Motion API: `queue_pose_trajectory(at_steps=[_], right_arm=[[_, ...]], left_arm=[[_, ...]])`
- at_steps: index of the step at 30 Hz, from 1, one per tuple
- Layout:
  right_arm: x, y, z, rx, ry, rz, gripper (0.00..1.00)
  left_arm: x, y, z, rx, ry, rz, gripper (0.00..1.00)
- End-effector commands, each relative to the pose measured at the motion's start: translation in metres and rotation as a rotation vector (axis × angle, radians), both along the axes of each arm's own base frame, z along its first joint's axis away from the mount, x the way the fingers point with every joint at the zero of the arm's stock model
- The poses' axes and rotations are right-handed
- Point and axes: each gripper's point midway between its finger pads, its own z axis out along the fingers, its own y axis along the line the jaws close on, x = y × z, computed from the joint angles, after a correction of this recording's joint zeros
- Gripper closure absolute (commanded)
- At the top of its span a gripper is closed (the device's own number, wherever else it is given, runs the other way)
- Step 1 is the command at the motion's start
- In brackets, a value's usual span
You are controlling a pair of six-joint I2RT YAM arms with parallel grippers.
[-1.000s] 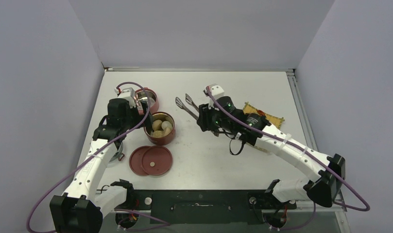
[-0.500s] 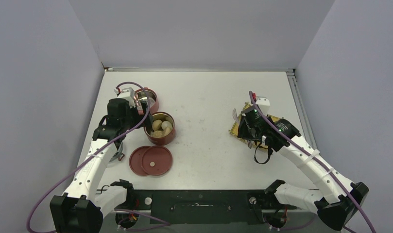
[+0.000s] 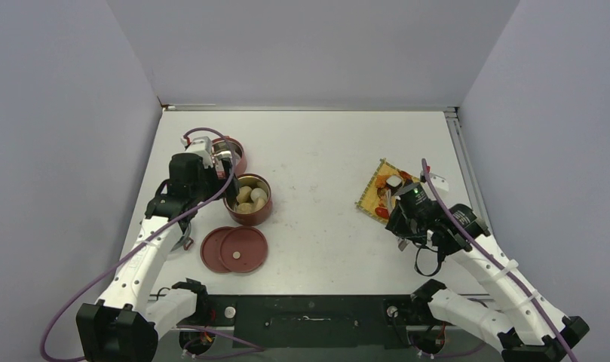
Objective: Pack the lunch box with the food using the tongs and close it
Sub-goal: Pick up the fake food from the plate.
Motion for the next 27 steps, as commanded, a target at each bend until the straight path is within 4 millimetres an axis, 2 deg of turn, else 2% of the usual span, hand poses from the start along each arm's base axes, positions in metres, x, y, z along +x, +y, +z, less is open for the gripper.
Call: queue_pose_trajectory(at_steps=[1,12,27], right_arm=[[-0.003,0.000,0.000,0.093,-0.039,-0.104,0.53],[-0.010,0.002,-0.016,0.145,-0.025,-0.147,0.50],[0.012,0.017,-0.036,0.183,-0.081,-0.126,0.51]], left_arm=[[0.005,-0.003,0.020,-0.002,-0.071,-0.008,0.05],[0.004,-0.004,0.020,0.003,-0.072,-0.014,0.05],[0.004,-0.005,0.018,0.007,-0.065,-0.016,0.05]])
